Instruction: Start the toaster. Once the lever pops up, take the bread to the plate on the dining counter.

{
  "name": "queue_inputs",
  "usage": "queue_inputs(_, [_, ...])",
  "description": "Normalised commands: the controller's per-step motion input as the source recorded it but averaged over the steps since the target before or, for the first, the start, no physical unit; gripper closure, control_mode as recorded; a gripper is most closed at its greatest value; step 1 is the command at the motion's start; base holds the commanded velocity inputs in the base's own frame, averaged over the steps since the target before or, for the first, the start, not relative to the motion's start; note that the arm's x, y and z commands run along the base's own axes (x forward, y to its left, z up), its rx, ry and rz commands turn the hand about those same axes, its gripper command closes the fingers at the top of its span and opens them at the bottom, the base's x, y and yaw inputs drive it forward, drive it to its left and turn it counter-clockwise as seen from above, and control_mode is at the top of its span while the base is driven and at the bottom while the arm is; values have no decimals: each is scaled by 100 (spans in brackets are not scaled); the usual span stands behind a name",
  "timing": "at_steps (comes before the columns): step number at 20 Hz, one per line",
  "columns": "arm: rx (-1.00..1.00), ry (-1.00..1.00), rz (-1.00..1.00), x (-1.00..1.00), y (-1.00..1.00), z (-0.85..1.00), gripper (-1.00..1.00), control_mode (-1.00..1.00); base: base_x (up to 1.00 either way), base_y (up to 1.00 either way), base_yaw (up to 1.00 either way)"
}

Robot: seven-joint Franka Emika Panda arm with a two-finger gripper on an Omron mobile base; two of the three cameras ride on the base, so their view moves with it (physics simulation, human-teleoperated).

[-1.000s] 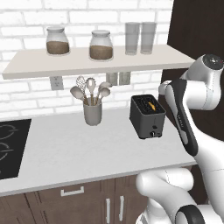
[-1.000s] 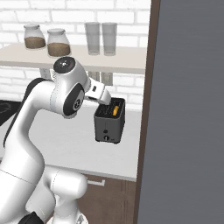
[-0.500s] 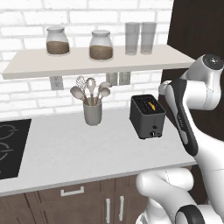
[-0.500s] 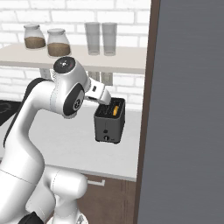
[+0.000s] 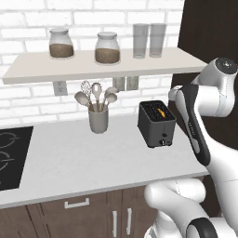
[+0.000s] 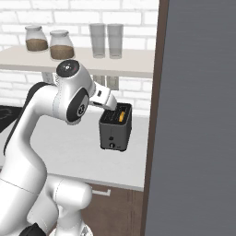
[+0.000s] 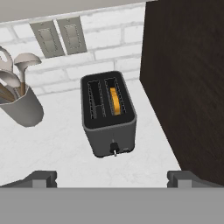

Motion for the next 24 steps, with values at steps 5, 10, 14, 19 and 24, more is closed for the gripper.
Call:
queue_inputs(5, [0, 0, 0, 0, 0, 0, -100, -100, 0, 0, 0])
queue_inputs(10, [0, 0, 0, 0, 0, 0, -100, -100, 0, 0, 0])
queue_inputs(14, [0, 0, 0, 0, 0, 0, -100, -100, 0, 0, 0])
queue_inputs(19, [0, 0, 0, 0, 0, 0, -100, -100, 0, 0, 0])
queue_inputs(24, [0, 0, 0, 0, 0, 0, -100, -100, 0, 0, 0])
